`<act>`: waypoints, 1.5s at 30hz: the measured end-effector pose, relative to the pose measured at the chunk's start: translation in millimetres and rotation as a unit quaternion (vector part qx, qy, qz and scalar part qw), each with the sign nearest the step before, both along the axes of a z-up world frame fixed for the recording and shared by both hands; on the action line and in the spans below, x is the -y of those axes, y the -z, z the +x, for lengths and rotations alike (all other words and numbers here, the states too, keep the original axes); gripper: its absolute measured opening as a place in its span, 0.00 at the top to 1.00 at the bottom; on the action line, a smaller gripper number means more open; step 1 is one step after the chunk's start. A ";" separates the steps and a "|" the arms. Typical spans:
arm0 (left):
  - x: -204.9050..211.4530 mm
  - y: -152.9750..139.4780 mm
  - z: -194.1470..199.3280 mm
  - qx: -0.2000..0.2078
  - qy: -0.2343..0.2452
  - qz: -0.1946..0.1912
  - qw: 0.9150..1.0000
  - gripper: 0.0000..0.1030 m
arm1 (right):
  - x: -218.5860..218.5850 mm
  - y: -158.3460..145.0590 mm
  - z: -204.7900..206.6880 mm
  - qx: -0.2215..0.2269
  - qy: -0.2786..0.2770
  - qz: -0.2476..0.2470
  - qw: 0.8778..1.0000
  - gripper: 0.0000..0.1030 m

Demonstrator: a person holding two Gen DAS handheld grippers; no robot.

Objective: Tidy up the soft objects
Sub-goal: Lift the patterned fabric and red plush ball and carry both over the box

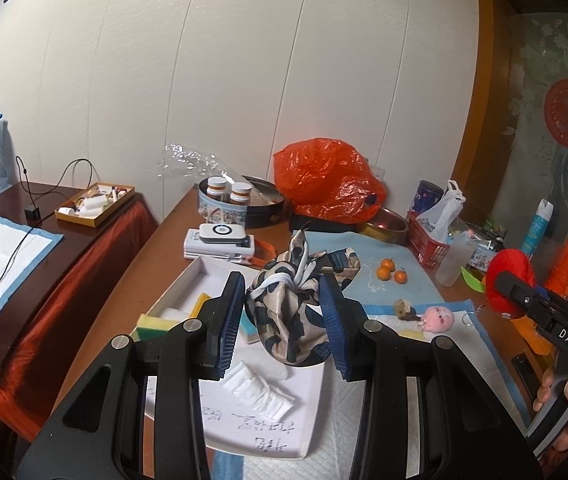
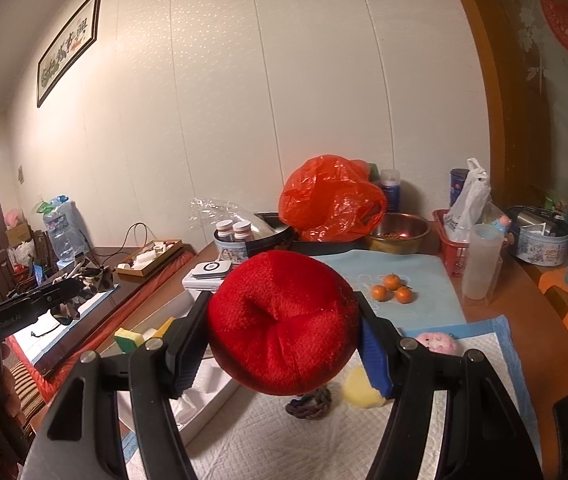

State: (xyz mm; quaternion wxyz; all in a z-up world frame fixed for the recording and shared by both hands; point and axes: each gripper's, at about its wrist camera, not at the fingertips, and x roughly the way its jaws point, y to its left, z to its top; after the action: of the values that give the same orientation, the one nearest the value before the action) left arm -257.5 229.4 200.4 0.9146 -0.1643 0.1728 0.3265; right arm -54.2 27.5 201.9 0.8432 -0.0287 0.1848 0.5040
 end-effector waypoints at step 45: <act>-98.7 -60.6 -34.2 0.018 0.023 0.061 0.998 0.63 | -84.4 -28.3 -57.7 0.022 -0.020 0.015 0.999 0.35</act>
State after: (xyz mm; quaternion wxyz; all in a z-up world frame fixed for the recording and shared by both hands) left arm -291.7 328.1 261.0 0.9332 -0.1097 0.1400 0.3123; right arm -111.8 111.9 230.2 0.8370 -0.0308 0.1581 0.5229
